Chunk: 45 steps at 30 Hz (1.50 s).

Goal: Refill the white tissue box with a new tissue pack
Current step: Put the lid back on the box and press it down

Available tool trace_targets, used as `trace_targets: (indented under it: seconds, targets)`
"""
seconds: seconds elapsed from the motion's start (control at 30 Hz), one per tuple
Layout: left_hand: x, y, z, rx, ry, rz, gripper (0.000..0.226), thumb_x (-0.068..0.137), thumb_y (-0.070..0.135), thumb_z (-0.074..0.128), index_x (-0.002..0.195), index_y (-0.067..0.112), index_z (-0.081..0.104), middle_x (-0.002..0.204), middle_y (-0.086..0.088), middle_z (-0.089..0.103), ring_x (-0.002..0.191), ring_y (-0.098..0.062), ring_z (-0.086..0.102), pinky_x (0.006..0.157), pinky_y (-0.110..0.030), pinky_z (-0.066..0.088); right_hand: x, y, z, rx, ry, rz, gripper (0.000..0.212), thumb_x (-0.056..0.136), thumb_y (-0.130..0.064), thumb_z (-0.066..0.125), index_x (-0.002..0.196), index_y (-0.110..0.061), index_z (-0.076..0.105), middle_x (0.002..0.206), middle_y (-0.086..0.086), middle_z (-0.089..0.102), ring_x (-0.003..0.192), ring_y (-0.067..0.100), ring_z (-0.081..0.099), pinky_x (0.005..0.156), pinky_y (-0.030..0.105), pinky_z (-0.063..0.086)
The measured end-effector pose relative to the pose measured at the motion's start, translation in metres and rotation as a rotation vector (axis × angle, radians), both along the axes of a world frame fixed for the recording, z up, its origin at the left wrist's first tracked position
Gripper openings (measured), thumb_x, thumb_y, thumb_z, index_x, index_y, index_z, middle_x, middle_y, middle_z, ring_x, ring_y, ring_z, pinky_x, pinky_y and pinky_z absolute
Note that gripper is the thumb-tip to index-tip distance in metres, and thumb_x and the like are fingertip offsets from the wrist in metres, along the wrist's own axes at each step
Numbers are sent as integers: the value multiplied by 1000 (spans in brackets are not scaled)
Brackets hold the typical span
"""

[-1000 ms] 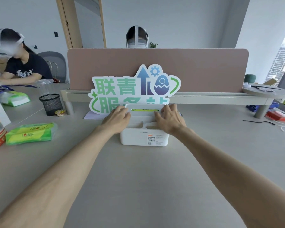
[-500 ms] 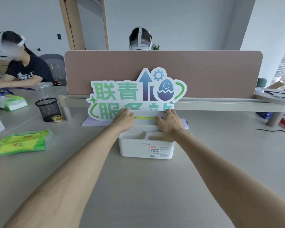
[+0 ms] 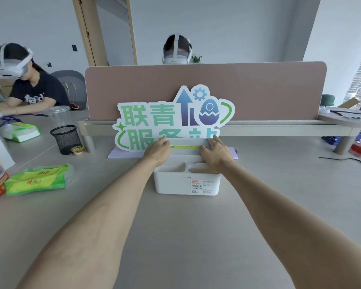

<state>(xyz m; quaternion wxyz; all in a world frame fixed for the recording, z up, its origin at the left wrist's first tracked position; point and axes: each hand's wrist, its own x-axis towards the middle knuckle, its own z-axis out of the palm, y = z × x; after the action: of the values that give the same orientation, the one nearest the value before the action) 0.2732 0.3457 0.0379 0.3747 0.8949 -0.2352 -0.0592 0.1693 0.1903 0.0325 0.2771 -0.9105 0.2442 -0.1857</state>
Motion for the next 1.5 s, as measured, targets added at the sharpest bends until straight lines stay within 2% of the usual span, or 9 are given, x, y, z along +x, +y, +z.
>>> trace_targets:
  seconds: [0.23, 0.37, 0.47, 0.63, 0.77, 0.87, 0.97, 1.07, 1.5]
  targets:
    - [-25, 17, -21, -327, 178, 67, 41, 100, 30, 24, 135, 19, 41, 131, -2, 47, 122, -20, 42, 95, -33, 31, -27, 18, -13, 313, -143, -32, 51, 96, -34, 36, 145, -18, 31, 116, 9, 55, 111, 30, 51, 86, 37, 37]
    - [-38, 24, -30, -482, 287, 137, 49, 102, 36, 28, 145, 16, 38, 151, 0, 40, 138, -18, 36, 110, -31, 27, -31, 31, -23, 589, -265, -156, 34, 98, -39, 37, 107, -8, 49, 96, 6, 55, 88, 28, 49, 70, 34, 36]
    - [-47, 28, -32, -560, 357, 158, 52, 100, 43, 33, 145, 18, 40, 151, 2, 41, 138, -19, 39, 114, -33, 28, -31, 33, -25, 668, -301, -176, 42, 96, -40, 41, 110, -3, 54, 85, 1, 52, 81, 23, 48, 64, 33, 35]
    - [-57, 27, -27, -596, 352, 181, 46, 100, 40, 34, 140, 20, 45, 141, 2, 49, 130, -19, 45, 104, -30, 32, -37, 32, -21, 734, -311, -162, 43, 94, -41, 43, 114, -5, 55, 103, 7, 59, 93, 26, 54, 82, 36, 43]
    - [-74, 18, -13, -584, 250, 96, 25, 95, 43, 38, 87, 30, 57, 90, 10, 53, 93, -15, 47, 74, -28, 36, -56, 23, -12, 759, -378, -195, 33, 92, -39, 43, 104, -12, 56, 103, 5, 60, 106, 32, 58, 94, 41, 47]
    - [-91, -1, -1, -573, 182, 48, 38, 91, 46, 42, 97, 11, 54, 87, 2, 53, 79, -17, 47, 70, -31, 35, -82, 5, 2, 716, -427, -215, 30, 89, -43, 44, 94, -16, 56, 109, 8, 65, 105, 30, 61, 96, 41, 48]
    - [-121, -31, 3, -572, 173, -21, 29, 94, 42, 43, 79, 17, 45, 73, 4, 44, 68, -15, 39, 63, -30, 31, -119, -25, 14, 635, -480, -264, 37, 88, -43, 45, 100, -11, 59, 103, 8, 67, 99, 29, 63, 92, 40, 50]
    - [-157, -76, 3, -572, 171, -103, 29, 95, 40, 44, 76, 19, 40, 70, 4, 41, 66, -16, 37, 61, -30, 30, -164, -63, 17, 579, -503, -360, 36, 90, -39, 46, 104, -9, 61, 98, 6, 65, 96, 29, 60, 81, 36, 45]
    - [-236, -272, -5, -353, 182, -264, 32, 94, 42, 42, 73, 19, 40, 69, 5, 44, 71, -23, 44, 60, -32, 32, -272, -233, 5, 587, -469, -594, 33, 88, -38, 47, 103, -13, 63, 108, 11, 68, 102, 33, 64, 87, 38, 49]
